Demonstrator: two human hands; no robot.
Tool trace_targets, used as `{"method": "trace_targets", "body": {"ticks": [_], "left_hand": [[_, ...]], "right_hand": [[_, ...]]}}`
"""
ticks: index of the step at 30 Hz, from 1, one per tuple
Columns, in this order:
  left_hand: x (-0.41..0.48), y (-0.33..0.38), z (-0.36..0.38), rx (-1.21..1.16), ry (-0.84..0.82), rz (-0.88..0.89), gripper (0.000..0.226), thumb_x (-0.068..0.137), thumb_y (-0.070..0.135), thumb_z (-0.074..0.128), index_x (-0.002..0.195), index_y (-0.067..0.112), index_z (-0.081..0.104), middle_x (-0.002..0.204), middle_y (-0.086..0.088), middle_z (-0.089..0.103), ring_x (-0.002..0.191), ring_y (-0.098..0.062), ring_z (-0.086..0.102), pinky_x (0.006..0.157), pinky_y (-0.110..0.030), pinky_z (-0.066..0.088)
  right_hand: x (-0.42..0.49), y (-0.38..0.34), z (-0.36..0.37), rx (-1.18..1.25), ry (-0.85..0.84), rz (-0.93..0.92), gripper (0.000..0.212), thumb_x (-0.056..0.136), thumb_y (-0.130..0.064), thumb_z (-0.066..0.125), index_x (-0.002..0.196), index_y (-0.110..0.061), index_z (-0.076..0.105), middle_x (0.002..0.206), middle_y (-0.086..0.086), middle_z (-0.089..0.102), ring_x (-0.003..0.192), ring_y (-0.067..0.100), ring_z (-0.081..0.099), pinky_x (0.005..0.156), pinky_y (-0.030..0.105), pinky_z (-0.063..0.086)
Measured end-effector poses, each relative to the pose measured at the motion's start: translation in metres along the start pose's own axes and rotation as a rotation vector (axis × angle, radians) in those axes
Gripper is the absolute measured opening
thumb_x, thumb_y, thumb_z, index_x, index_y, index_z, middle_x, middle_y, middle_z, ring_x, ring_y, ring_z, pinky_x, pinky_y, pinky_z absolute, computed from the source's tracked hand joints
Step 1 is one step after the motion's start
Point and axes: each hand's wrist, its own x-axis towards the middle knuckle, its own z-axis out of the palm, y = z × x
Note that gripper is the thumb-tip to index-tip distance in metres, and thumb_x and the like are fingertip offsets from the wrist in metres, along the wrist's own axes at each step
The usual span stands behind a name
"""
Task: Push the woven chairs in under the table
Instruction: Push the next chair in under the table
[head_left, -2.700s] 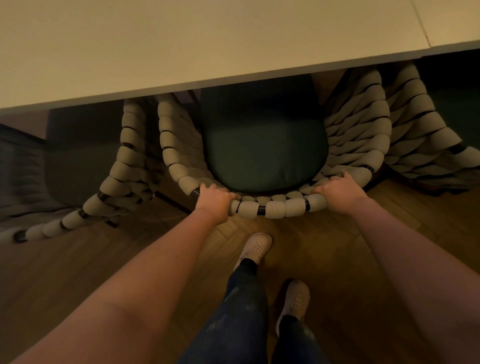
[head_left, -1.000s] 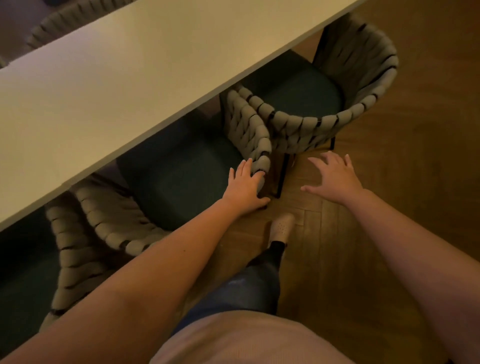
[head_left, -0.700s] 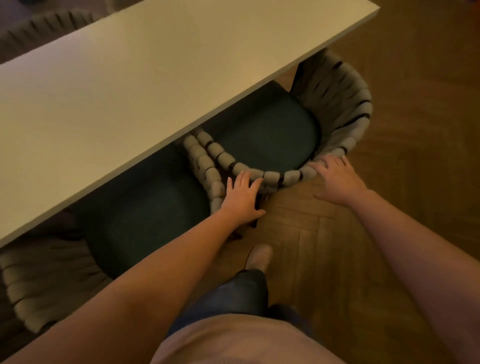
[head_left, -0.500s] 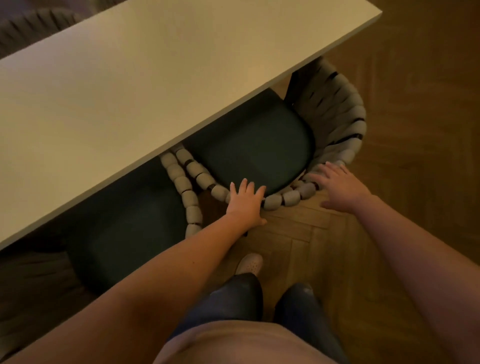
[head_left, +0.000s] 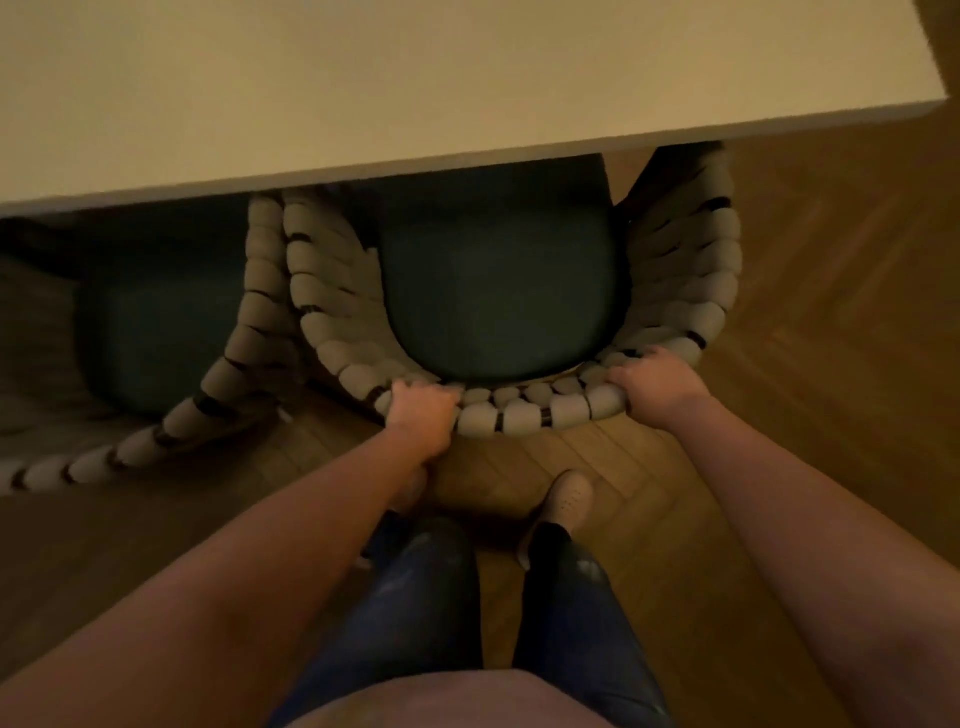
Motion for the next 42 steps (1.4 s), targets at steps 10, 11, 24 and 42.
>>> {"method": "trace_targets", "body": {"ticks": [10,11,24,42], "left_hand": [[-0.006,0.01,0.0,0.009,-0.045,-0.014,0.052,0.091,0.026,0.059,0.14,0.032,0.044,0.125,0.0,0.059,0.118,-0.022,0.053,0.109,-0.048,0.033],[-0.008,0.013,0.001,0.003,-0.046,-0.004,0.051,0.091,0.026,0.059,0.14,0.032,0.044,0.124,0.0,0.06,0.117,-0.021,0.053,0.109,-0.048,0.033],[-0.03,0.058,0.01,0.068,-0.031,0.084,0.046,0.09,0.027,0.058,0.135,0.029,0.048,0.113,0.001,0.062,0.107,-0.021,0.057,0.103,-0.045,0.037],[0.016,0.115,-0.034,0.024,-0.012,0.079,0.049,0.091,0.025,0.058,0.138,0.03,0.045,0.115,0.002,0.062,0.11,-0.018,0.056,0.108,-0.045,0.032]], "right_hand": [[-0.008,0.002,0.011,0.034,0.036,0.007,0.019,0.091,-0.019,0.052,0.106,-0.023,0.063,0.104,0.002,0.064,0.097,0.02,0.059,0.098,0.033,0.038],[-0.011,0.002,0.015,0.038,0.025,0.015,0.018,0.091,-0.019,0.051,0.104,-0.023,0.063,0.103,0.002,0.064,0.097,0.02,0.059,0.099,0.033,0.038],[-0.065,0.006,0.053,0.137,0.033,0.11,0.017,0.088,-0.023,0.054,0.101,-0.027,0.064,0.099,-0.004,0.064,0.098,0.017,0.058,0.107,0.035,0.033],[-0.062,0.093,0.056,0.091,0.023,0.086,0.019,0.087,-0.019,0.052,0.1,-0.029,0.061,0.097,-0.004,0.063,0.097,0.018,0.059,0.101,0.036,0.035]]}}
